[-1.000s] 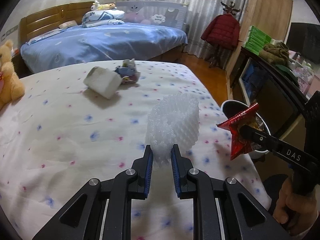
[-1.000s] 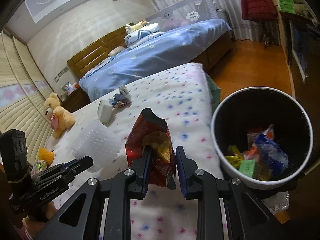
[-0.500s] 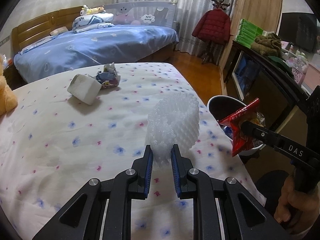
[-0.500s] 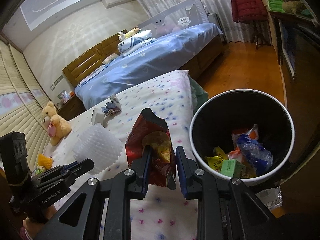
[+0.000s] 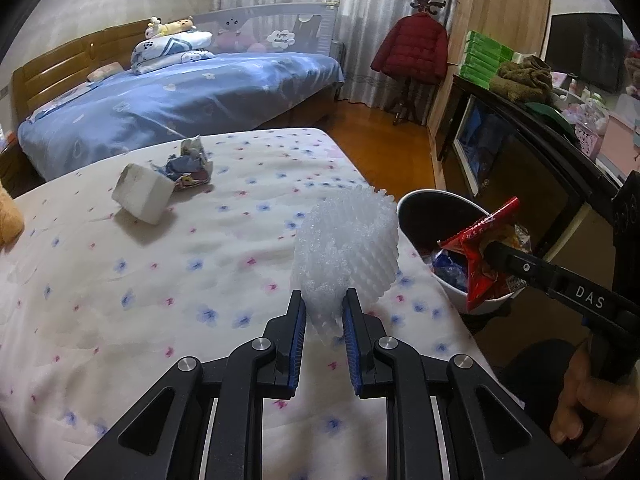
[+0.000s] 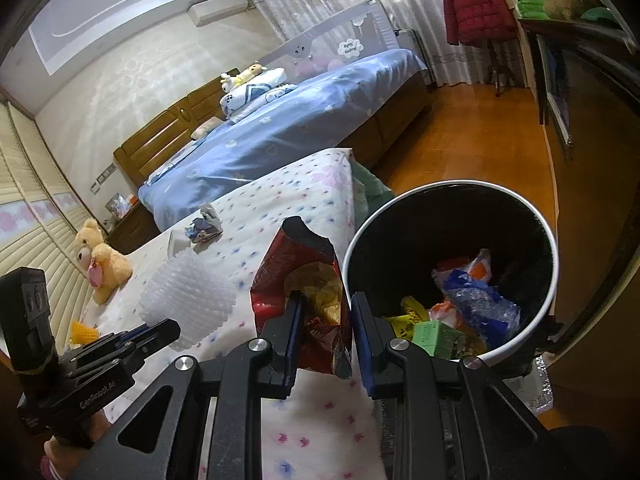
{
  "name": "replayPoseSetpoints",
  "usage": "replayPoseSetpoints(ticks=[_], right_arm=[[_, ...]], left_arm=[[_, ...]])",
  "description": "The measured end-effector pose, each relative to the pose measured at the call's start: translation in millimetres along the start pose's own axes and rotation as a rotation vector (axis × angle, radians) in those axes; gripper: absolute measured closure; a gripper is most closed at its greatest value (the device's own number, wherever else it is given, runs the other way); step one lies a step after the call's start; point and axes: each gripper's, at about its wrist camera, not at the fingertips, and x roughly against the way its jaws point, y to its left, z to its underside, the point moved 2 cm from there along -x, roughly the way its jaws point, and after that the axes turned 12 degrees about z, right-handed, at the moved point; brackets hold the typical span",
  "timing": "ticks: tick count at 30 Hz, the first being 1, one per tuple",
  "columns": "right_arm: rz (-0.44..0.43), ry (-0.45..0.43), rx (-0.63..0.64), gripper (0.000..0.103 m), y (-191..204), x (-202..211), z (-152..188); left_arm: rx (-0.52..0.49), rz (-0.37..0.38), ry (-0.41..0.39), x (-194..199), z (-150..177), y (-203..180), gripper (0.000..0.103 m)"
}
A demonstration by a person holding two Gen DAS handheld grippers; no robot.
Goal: Collect trash
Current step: 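Carry the foam net and chip bag over the bin and open both tools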
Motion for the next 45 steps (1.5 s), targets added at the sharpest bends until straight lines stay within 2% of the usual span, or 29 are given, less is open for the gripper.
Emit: replayPoseSetpoints(ticks=[27, 45], right_arm=[[0.098, -0.018, -0.088, 0.079, -65.0, 5.0, -13.6], [0.148, 0.005, -0.107, 0.079, -88.6, -6.8, -17.9]], left_arm=[[-0.084, 0.054, 0.033, -42.4, -22.4, -41.4, 0.086], [-0.133, 0.072, 0.051, -70.8, -35.0, -62.9, 0.086]])
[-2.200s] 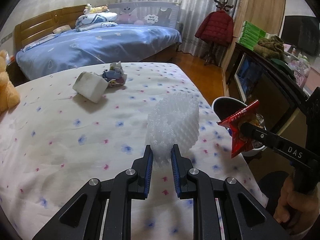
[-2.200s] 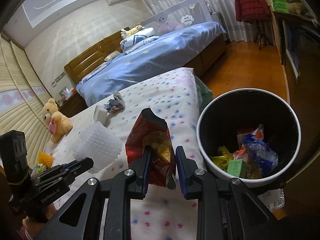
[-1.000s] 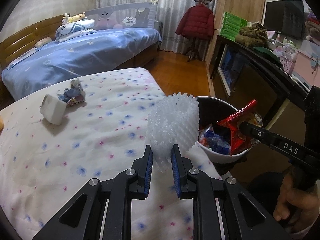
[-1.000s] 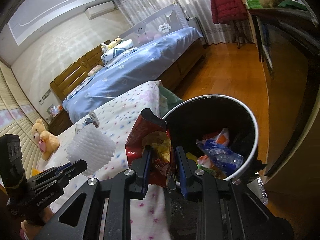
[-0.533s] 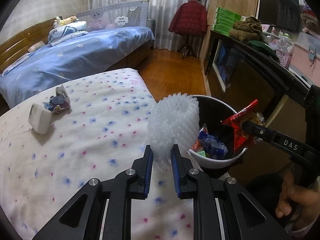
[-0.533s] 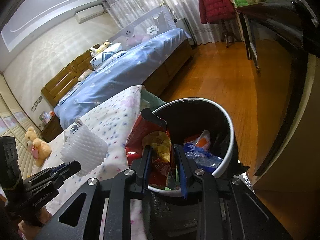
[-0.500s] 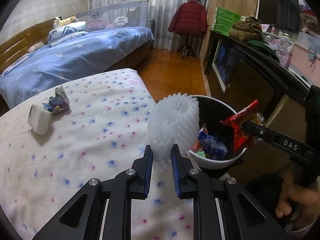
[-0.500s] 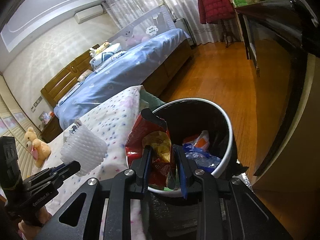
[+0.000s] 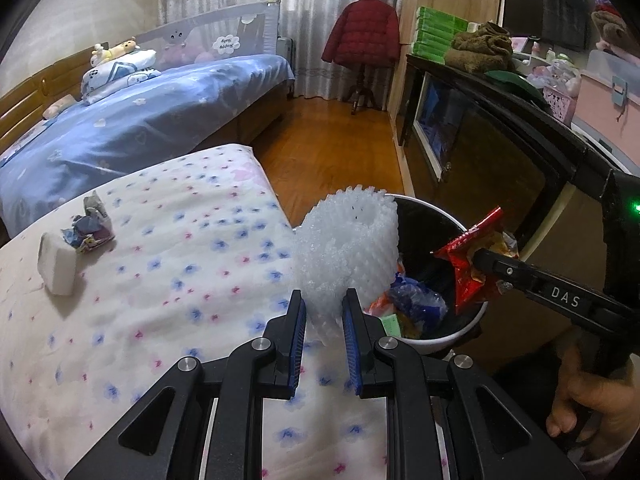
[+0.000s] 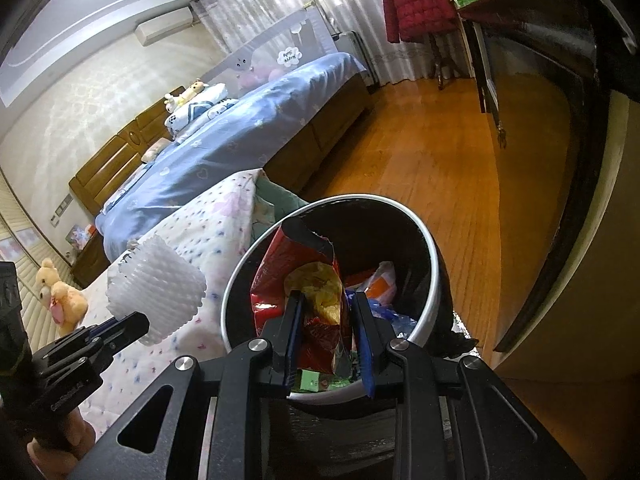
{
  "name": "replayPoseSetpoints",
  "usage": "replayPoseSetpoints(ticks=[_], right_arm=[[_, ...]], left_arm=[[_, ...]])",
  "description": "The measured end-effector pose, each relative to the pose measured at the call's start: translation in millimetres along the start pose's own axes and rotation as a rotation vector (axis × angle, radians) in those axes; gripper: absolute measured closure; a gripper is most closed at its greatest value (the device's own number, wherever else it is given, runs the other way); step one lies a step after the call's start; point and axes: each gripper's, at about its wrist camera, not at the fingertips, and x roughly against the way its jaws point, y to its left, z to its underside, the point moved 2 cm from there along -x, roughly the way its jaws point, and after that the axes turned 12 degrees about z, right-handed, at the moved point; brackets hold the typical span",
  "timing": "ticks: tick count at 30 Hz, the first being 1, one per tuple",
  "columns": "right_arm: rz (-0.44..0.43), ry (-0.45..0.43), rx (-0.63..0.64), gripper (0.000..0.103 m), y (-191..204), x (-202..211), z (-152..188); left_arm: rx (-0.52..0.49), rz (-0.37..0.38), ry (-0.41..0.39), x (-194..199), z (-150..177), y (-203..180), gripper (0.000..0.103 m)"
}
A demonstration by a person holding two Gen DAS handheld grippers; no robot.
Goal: Collect trash
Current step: 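Carry the foam net and chip bag over the bin and open both tools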
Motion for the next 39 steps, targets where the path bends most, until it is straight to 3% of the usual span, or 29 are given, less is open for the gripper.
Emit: replayPoseSetpoints(ticks=[39], right_arm=[[0.047, 0.032, 0.036, 0.076, -5.8, -21.9, -18.0]], left_arm=[[-0.015, 0.027, 0.055, -46.3, -19.3, -18.3, 0.086]])
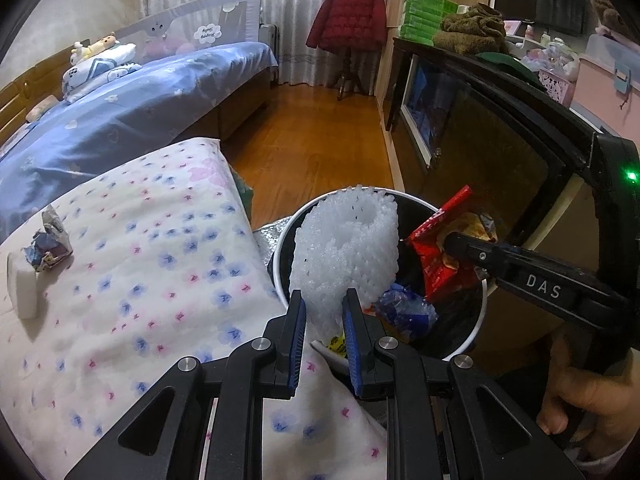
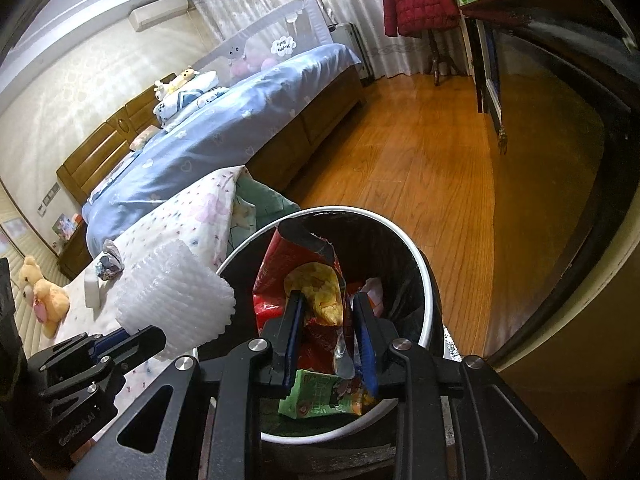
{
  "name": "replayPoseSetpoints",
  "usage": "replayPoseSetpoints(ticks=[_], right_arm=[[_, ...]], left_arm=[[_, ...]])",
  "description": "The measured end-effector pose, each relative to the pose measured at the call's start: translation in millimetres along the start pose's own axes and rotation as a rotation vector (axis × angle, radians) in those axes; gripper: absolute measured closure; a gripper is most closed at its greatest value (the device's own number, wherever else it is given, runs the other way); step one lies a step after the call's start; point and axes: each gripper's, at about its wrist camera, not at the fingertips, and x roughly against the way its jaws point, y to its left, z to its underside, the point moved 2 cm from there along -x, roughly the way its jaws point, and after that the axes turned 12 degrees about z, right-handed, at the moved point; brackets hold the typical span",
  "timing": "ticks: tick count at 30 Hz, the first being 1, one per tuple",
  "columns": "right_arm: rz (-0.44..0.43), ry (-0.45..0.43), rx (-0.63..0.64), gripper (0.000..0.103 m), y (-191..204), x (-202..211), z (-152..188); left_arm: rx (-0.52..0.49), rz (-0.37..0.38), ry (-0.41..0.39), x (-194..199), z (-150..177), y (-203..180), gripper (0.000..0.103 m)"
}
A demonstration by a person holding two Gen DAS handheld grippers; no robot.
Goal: Collect trash
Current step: 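Carry the foam net and chip bag over the bin and open both tools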
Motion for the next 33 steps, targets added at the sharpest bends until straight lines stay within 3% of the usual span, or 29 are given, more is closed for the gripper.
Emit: replayPoseSetpoints(ticks=[13, 16, 21, 23, 29, 33], right_arm=[[0.005, 0.015, -0.006, 0.075, 0.1, -5.6, -2.7], [0.005, 0.018, -0.009, 0.072, -0.5, -5.8, -3.5], [0.007, 0.029, -0.025, 0.052, -1.6, -7.0, -3.6], [0.004, 0.030, -0.028, 0.050, -2.0, -5.7, -2.2], [-0.027, 0.014, -0.036, 0.026, 2.5, 3.6, 1.8], [-0.048, 0.000, -0.023, 0.023, 13.9, 10.9, 3.9]], left_arm=[[0.001, 0.015, 0.012, -9.0, -4.3, -3.2, 0.084], [0.011, 0.015, 0.009, -7.2, -4.3, -2.0, 0.076], [0.027, 0.008, -0.026, 3.6, -0.3, 0.8, 0.054], [0.034, 0.003, -0.033, 7.7, 4.1, 2.9, 0.053], [0.112, -0.015, -0.050, 26.8, 24.3, 20.8, 0.046], [0.168, -0.027, -0.063, 41.6, 36.3, 35.4, 0.046]])
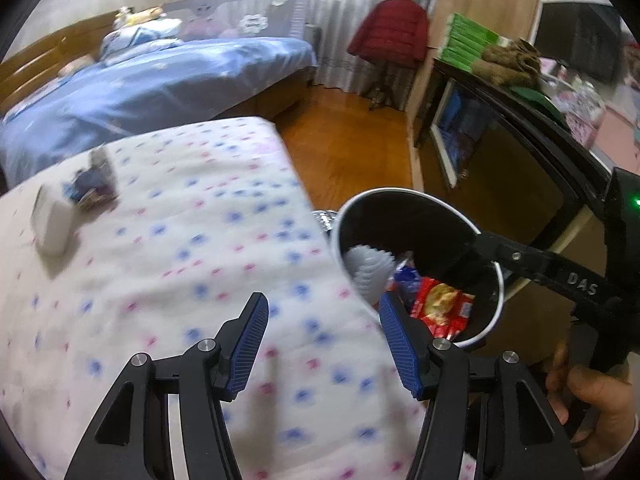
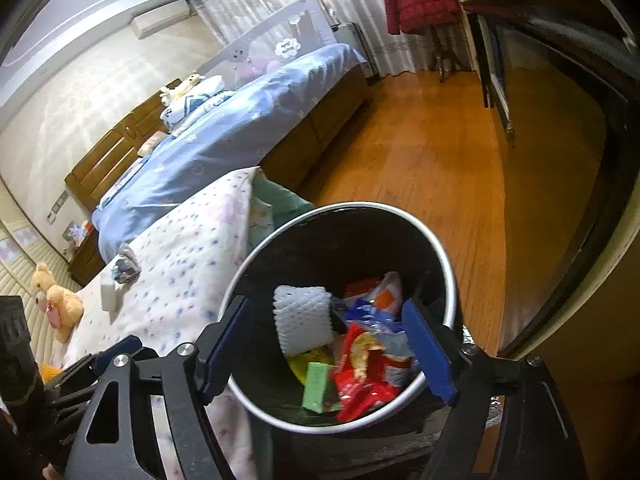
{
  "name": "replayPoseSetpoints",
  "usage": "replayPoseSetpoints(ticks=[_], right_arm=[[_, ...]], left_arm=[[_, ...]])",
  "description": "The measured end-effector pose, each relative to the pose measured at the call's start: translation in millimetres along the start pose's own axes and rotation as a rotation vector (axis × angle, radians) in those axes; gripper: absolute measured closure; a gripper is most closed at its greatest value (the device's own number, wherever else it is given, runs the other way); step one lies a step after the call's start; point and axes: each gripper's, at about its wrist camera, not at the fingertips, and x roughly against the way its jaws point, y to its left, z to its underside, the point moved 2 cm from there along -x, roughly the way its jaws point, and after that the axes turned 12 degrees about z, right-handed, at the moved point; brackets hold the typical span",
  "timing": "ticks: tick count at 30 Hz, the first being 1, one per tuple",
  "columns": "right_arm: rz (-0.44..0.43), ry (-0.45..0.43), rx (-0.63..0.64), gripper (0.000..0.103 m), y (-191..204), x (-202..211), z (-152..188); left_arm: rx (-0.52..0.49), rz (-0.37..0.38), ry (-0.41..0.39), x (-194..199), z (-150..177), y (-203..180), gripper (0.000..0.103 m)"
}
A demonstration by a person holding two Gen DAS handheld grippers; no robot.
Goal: Collect trash
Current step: 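Carry the foam net and chip bag over the bin and open both tools, then withdraw both open tools toward the white box and wrapper on the bed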
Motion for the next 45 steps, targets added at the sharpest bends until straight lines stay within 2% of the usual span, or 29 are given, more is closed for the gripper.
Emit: replayPoseSetpoints(ticks=[6, 18, 19, 21, 23, 26, 28, 36, 45], right_arm=[[-0.035, -0.003, 0.027, 0.020, 24.8, 4.2, 2.7], [-0.143, 0.017, 0.102, 0.019, 84.8, -4.1, 11.2], [-0.151, 0.022, 0.107, 0.019, 89.3, -5.6, 12.1], [-0.161, 0.031, 0.118, 0.018, 99.1, -8.4, 14.4], [-0.169, 0.031, 0.129, 0.016, 108.6, -9.5, 16.4], [-0.185, 0.033, 0.153, 0.007, 122.4, -12.2, 20.0], [-0.198, 0.030, 0.165, 0.006, 129.3, -14.2, 21.0], [-0.208, 0.036, 0.202, 0.006, 151.5, -26.0, 16.1], [-0.220, 0.059, 0.228, 0.006, 175.8, -42.6, 9.4]], left_arm=[[0.058, -0.050, -0.026, 23.4, 11.9, 24.6, 0.046], [0.165, -0.126, -0.071, 63.5, 21.5, 73.9, 0.045], [0.174, -0.130, -0.074, 66.8, 22.4, 77.9, 0.045], [0.190, -0.145, -0.080, 72.3, 23.7, 86.3, 0.036], [0.206, -0.162, -0.092, 78.2, 24.7, 95.9, 0.034], [0.226, -0.186, -0.094, 84.1, 24.9, 108.4, 0.032], [0.242, -0.205, -0.100, 88.4, 24.8, 117.3, 0.030], [0.277, -0.252, -0.101, 87.4, 11.2, 147.4, 0.028], [0.270, -0.324, -0.087, 61.5, -26.5, 184.7, 0.028]])
